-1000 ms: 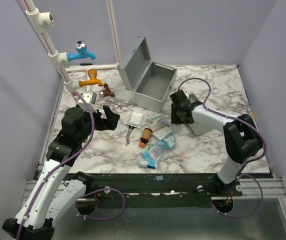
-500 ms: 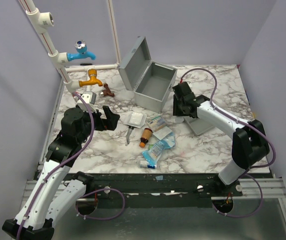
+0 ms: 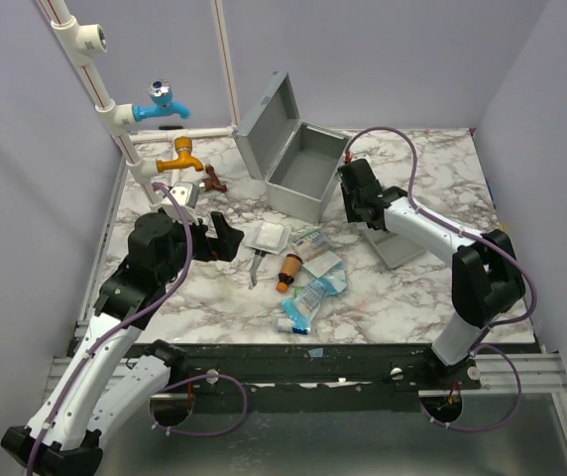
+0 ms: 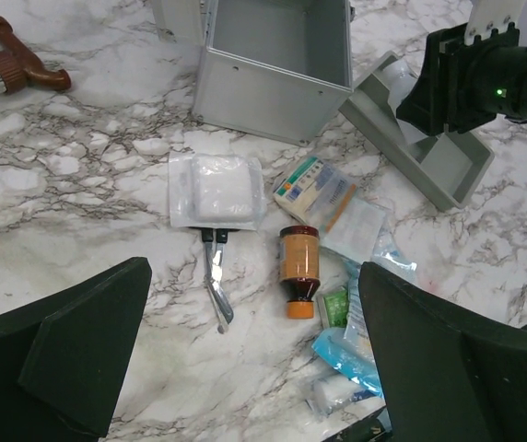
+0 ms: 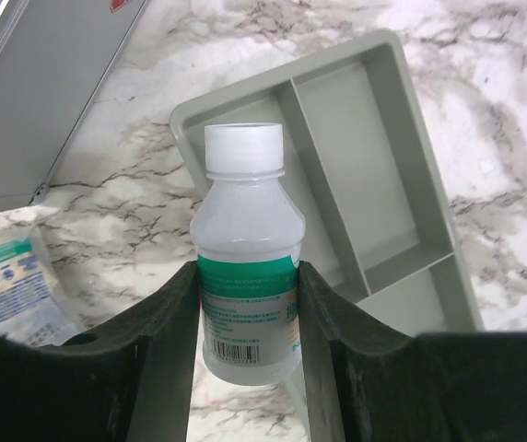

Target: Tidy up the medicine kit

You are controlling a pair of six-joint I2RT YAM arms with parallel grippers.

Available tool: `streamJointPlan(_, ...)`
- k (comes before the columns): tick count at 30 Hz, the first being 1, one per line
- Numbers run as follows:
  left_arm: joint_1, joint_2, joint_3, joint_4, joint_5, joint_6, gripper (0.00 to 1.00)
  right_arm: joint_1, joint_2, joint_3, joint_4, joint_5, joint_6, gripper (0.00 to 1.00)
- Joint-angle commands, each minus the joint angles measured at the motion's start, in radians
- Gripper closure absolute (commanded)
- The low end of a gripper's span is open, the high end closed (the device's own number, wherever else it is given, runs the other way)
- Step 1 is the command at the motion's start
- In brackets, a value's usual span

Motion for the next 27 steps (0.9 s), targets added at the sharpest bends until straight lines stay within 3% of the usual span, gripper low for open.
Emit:
streamJointPlan(1,-0.026,-0.011,-0.007,-0.017,-0.012,0.005,0.01,-0.011,0.012,-0.036,0.144,0.084,-0.151,0.92)
streamJointPlan(8,-0.048,-0.029,-0.008,-0.018,-0.014,0.005,0.02,-0.082,0.025,-0.102,0.258,0.051,-0.244,0.92)
streamJointPlan(27,-0.069,-0.08,-0.011,-0.03,-0.038,0.013,0.01,-0.089,0.056,-0.144,0.244,-0.052,-0.2,0.92)
